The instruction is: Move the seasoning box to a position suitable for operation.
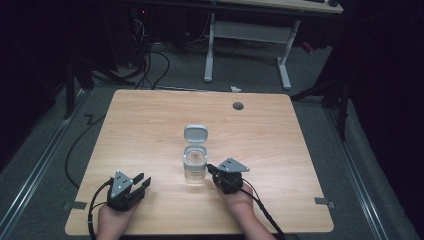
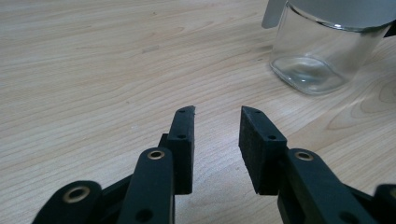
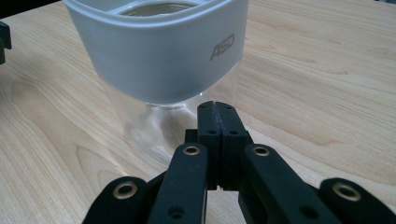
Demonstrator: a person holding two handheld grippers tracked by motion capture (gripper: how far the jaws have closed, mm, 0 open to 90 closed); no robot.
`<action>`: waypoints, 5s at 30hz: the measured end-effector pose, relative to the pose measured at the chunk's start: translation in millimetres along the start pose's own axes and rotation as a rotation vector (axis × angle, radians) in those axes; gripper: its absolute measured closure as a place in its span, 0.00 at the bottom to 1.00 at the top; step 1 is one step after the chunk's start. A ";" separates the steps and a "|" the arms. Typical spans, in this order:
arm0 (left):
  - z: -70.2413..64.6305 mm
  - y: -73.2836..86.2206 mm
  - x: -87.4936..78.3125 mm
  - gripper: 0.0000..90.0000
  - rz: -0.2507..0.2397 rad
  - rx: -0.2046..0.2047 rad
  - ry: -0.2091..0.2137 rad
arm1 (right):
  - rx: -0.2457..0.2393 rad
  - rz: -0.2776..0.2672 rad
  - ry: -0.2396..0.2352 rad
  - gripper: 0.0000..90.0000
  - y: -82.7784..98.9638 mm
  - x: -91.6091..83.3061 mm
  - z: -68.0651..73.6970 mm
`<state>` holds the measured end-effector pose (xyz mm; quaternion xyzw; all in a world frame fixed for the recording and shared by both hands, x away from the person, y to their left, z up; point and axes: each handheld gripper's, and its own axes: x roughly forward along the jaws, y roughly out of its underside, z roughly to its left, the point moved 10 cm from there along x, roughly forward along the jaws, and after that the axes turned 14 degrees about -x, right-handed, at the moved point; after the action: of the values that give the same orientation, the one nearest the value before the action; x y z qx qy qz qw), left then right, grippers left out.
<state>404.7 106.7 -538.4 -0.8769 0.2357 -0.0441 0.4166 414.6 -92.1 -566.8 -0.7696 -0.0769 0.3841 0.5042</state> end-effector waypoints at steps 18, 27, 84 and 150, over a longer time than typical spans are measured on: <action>-10.3 11.5 2.2 0.74 0.028 0.008 0.026 | 0.027 0.017 0.025 0.96 12.8 -9.7 -7.9; -38.4 31.8 8.6 0.74 0.061 0.017 0.078 | 0.054 0.020 0.064 0.98 21.6 -21.5 -19.5; -104.7 80.0 65.3 1.00 0.101 -0.110 0.157 | 0.044 -0.091 0.087 1.00 -94.5 27.9 -82.3; -107.6 80.7 62.5 0.99 0.092 -0.092 0.173 | -0.050 -0.138 0.022 1.00 -53.1 -34.8 -29.2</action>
<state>400.2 -41.5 -536.6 -0.8763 0.3124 -0.0897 0.3555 424.2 -105.2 -498.8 -0.7789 -0.1340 0.3380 0.5110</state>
